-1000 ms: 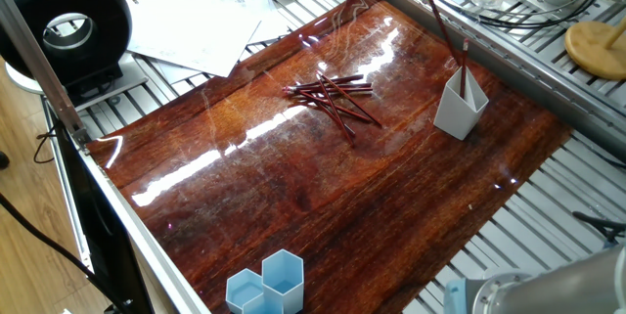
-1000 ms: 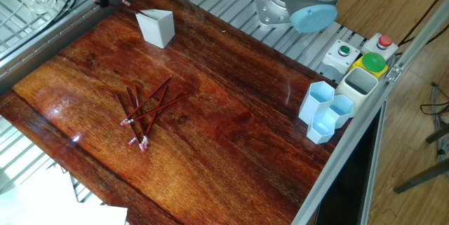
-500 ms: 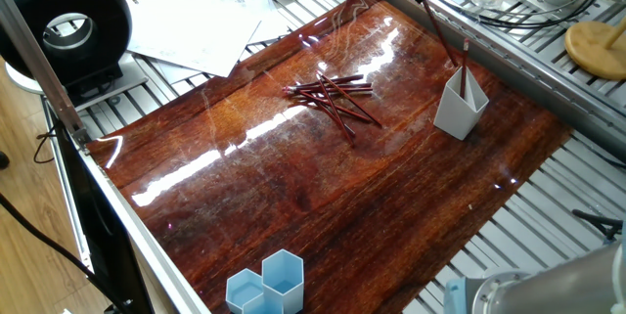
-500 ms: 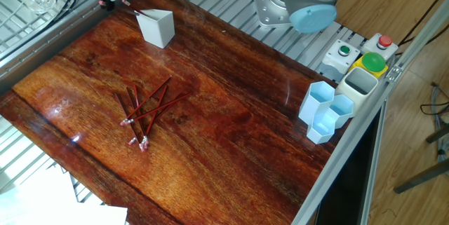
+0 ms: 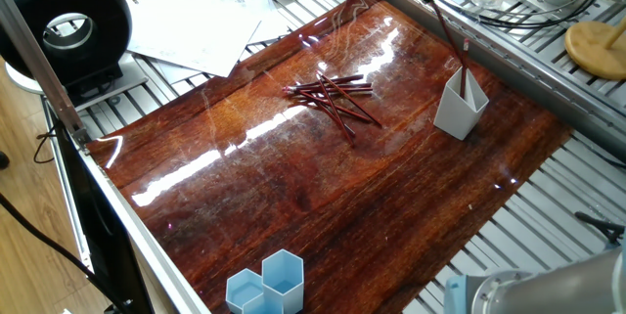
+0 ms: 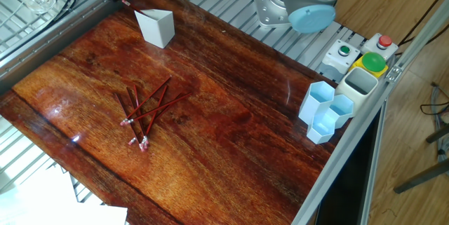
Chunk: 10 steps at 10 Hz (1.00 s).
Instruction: Put the pen into the pen holder
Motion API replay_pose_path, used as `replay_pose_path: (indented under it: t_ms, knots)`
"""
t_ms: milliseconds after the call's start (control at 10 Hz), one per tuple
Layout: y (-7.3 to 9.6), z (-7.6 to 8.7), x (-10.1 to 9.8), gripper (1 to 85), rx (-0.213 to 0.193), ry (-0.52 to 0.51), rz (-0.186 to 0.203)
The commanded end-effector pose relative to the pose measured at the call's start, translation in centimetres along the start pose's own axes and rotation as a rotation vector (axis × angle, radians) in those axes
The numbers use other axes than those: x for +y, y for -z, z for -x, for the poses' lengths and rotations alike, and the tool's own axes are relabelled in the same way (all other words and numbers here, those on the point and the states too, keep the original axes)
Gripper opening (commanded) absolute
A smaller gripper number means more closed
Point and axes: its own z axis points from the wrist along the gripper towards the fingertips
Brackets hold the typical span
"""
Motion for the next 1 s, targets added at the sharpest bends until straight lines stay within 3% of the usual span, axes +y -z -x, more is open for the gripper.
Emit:
replay_pose_path:
  t_ms: [0,100,200,500,900]
  knots:
    - [2.2,1.2,0.9,1.0,-0.095,-0.010,0.029]
    - [2.2,1.9,0.7,1.0,-0.148,0.017,0.025]
    - [2.2,2.1,0.9,1.0,-0.170,0.017,0.030]
    - [1.7,1.1,0.9,1.0,-0.206,0.019,0.032]
    - [0.6,-0.5,1.0,1.0,-0.213,0.007,0.022]
